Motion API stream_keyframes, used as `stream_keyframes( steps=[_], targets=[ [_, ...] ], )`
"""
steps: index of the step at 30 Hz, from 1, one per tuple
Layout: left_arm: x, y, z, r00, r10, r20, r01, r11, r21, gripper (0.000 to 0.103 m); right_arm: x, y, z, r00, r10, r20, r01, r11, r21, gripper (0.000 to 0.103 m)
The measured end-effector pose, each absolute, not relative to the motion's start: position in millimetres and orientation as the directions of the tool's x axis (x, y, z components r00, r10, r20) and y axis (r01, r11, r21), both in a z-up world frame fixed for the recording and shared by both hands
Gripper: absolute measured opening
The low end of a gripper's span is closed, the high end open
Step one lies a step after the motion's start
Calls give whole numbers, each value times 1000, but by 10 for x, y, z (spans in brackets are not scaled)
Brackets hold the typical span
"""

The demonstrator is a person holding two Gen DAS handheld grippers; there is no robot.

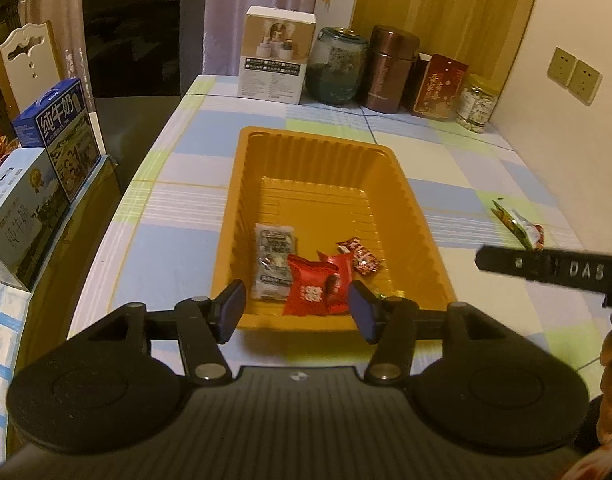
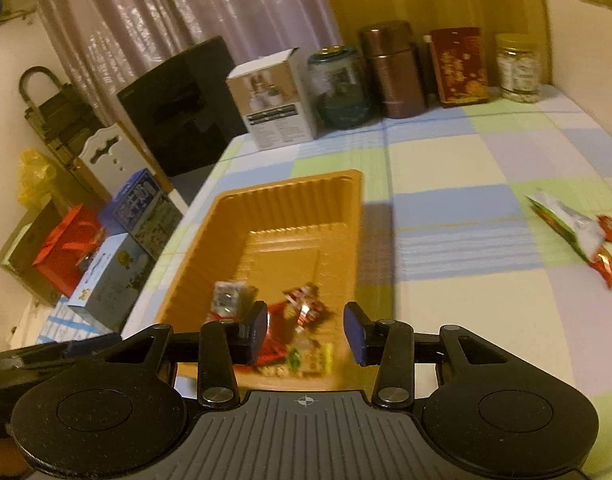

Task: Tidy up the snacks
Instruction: 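Withdraw both tools from the tray toward the remaining candies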

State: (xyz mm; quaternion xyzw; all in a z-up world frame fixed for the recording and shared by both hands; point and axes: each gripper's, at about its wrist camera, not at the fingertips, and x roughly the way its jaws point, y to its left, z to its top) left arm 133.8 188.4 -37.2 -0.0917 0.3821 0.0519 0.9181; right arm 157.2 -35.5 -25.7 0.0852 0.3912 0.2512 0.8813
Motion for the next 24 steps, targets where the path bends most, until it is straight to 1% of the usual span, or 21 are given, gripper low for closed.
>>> stream_keyframes(
  steps=[5,7,13,19,24],
  targets=[
    [1264,1705,-301,707,4,-708,-143,980,-137,60,1361,-646,-246,597,445,-667,-324,895,306,48],
    [1239,1604,-263,712,-8,-702,-127,982,-139,64,1288,-770,-235,607,423,-672,-302,906,297,53],
    [1209,1279,-159,724,-51,-688,-73,986,-150,71,1087,-1175,-147,647,353,-676,-231,936,268,60],
    [1182,1004,-73,730,-88,-677,-36,985,-166,77,932,-1550,-38,682,299,-667,-173,953,250,64],
    [1184,811,-33,728,-114,-676,-9,984,-175,79,860,-1800,11,701,262,-664,-126,961,246,65]
  ],
)
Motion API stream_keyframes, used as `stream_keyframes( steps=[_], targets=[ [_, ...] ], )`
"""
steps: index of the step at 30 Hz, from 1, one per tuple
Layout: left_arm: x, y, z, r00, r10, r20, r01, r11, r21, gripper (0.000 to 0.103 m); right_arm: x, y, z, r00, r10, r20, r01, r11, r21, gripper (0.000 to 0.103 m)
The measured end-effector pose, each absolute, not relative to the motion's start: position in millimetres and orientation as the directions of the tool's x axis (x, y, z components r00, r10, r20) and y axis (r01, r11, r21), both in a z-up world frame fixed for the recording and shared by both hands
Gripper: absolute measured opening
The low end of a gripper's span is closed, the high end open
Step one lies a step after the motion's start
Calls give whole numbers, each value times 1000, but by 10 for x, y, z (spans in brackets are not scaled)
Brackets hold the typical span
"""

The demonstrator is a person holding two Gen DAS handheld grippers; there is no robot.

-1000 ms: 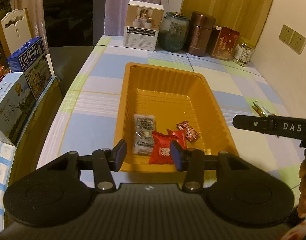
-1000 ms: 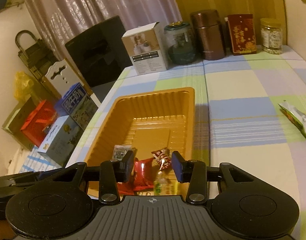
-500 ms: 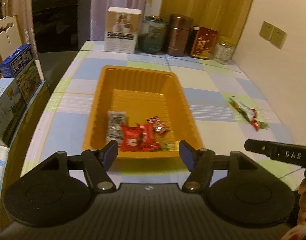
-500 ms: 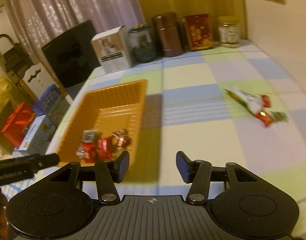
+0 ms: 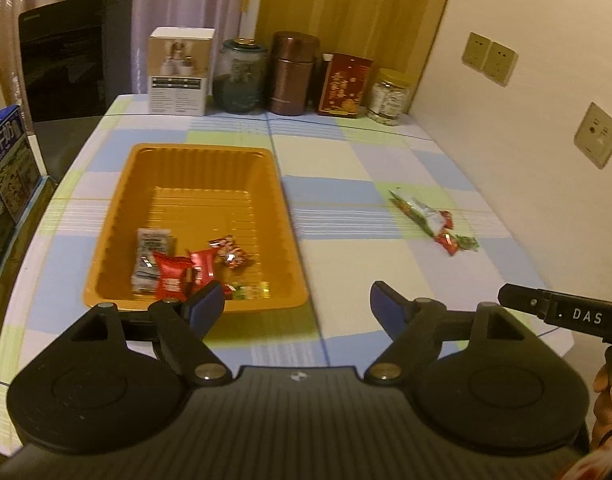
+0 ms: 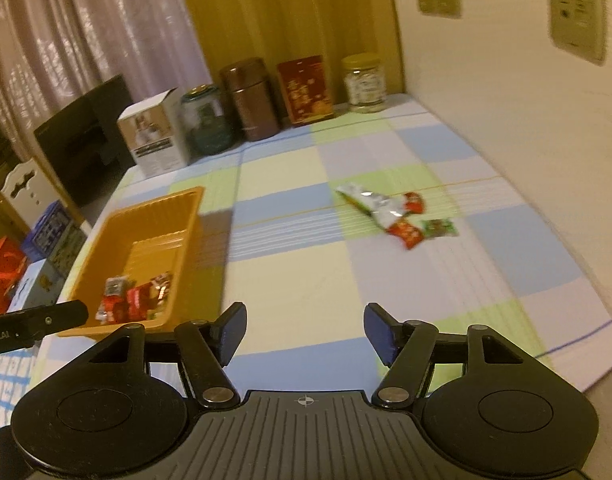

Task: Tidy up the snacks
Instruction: 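Withdraw both tools from the tray toward the remaining candies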

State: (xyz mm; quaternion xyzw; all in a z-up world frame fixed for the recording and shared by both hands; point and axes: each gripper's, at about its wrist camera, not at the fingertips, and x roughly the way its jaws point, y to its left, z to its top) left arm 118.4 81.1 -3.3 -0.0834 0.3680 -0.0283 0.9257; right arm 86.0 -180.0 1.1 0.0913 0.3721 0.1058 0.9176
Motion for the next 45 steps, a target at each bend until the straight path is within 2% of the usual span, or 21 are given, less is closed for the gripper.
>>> stream_keyframes(
  steps=[1,15,45],
  targets=[
    [1186,780,-28,728,-118,-676,-5,984,-176,82,855,-1842,20,703,256,-664,-117,962,247,65],
    [1277,443,50,727,-153,-669,51,984,-169,86,774,-2328,85,728,173,-663,-11,970,242,66],
    [1724,-46,-126,691,-214,-690,138,977,-164,91,1144,-2748,-124,734,154,-661,54,958,283,66]
  ],
)
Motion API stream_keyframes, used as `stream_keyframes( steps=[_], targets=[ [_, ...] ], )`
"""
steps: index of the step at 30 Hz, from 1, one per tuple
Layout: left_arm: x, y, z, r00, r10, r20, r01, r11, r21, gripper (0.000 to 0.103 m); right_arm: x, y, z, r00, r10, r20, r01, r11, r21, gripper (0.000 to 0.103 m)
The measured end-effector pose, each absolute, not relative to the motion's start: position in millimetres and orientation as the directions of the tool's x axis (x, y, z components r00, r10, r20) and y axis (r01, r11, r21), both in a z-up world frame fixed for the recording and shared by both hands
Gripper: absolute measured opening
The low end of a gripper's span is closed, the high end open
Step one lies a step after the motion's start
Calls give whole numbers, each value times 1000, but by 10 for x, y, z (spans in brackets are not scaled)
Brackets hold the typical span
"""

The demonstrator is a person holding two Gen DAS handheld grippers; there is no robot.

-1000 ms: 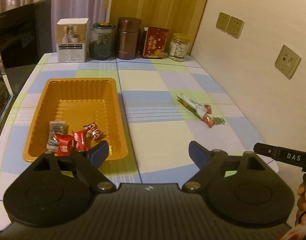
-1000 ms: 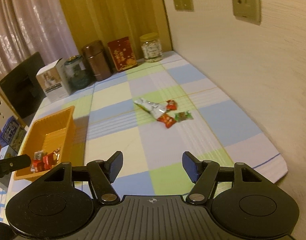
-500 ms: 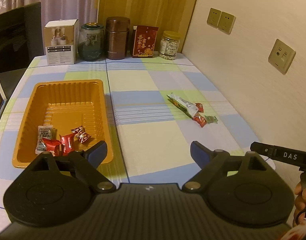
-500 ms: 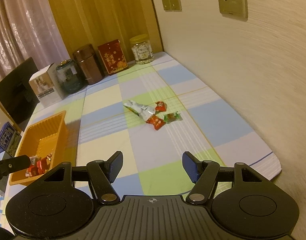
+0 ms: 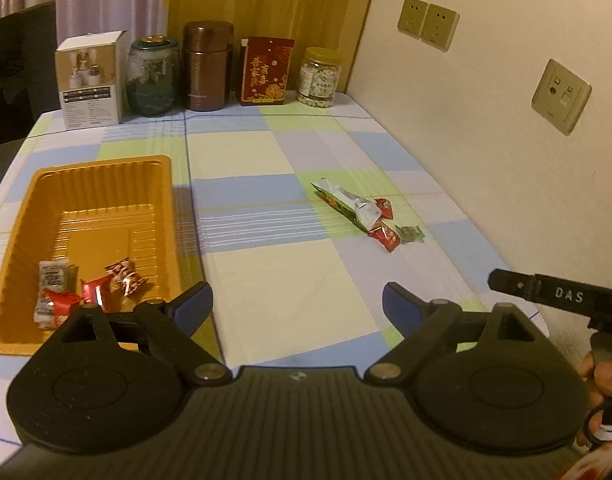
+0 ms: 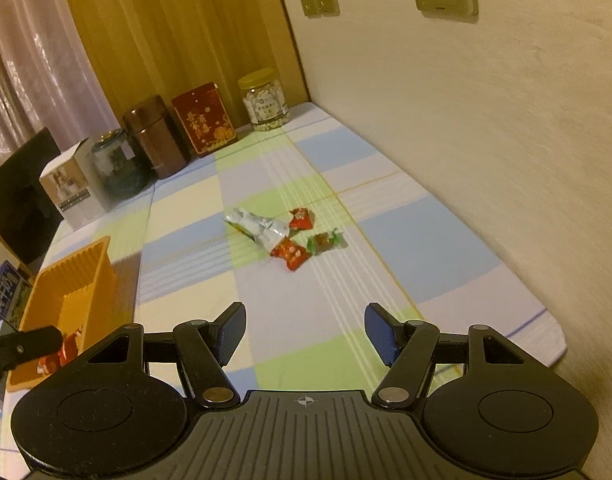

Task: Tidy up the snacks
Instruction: 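Withdraw both tools from the tray toward the remaining candies, then grasp clear wrapped packet with left tool while right tool grasps green-wrapped candy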

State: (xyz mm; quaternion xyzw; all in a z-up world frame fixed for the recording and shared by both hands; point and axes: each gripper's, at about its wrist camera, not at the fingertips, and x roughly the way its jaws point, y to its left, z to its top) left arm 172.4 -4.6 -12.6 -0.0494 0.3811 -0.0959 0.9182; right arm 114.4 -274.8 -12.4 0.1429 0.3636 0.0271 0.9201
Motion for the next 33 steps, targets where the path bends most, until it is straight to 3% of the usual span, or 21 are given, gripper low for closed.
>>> stream_keyframes(
  steps=[9,16,33],
  targets=[
    [2140,-153,-334,667,-213,-713,128,977,-173,91,1681,-2837,-324,721,197,-664,18,953,303,65],
    [2478,-219,-534,649,-222,-728,103,973,-205,91,2225,-2899,-638,677,236,-697,1,947,321,43],
    [2898,-324,-864,637,-238,-733,96,968,-231,91,2932,-2901,-1197,669,212,-712,53,943,330,36]
  ],
)
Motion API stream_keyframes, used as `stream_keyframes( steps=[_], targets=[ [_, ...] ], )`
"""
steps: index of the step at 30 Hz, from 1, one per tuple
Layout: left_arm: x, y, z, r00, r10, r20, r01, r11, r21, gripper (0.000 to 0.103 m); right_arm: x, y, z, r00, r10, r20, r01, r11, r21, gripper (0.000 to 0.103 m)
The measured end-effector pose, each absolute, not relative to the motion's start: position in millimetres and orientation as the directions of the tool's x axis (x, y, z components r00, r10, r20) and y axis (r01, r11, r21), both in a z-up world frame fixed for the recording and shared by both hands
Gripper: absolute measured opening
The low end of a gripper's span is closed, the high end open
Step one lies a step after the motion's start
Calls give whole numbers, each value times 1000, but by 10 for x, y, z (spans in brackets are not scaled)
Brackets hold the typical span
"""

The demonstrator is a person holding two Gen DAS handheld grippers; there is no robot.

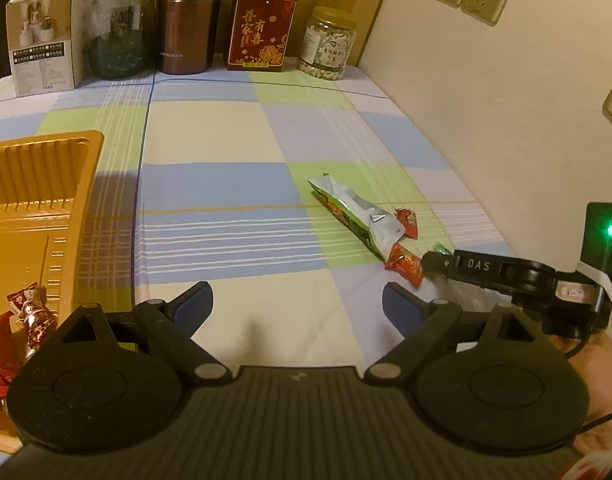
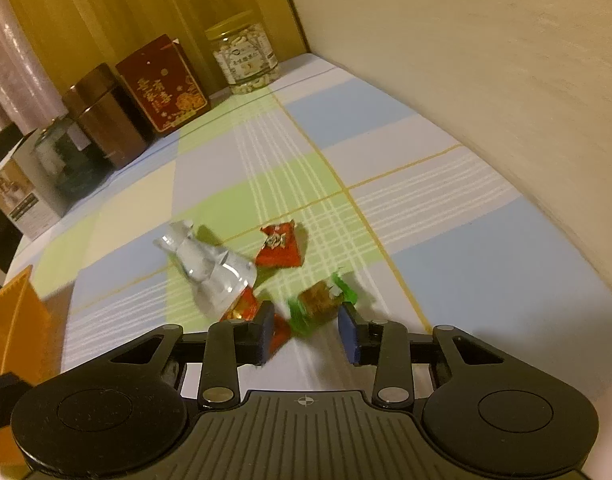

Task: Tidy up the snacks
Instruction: 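Grasp clear wrapped packet with left tool while right tool grasps green-wrapped candy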

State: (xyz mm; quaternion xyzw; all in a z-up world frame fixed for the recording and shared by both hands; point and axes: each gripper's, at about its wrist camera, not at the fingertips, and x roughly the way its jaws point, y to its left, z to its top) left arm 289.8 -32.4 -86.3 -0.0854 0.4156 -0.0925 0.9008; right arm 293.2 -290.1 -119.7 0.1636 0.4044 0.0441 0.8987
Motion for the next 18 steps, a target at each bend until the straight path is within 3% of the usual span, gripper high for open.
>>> stream_keyframes(
  steps=[8,18],
  targets=[
    [2976,-317,-941,631,-242,-737,99,967,-233,91,3090,-2786,-1197,679,167,-714,24,968,249,35],
    [3003,-322,-982,626,-252,-738,104,965,-242,91,3214,-2798,-1200,689,156,-708,59,961,269,35]
  ],
)
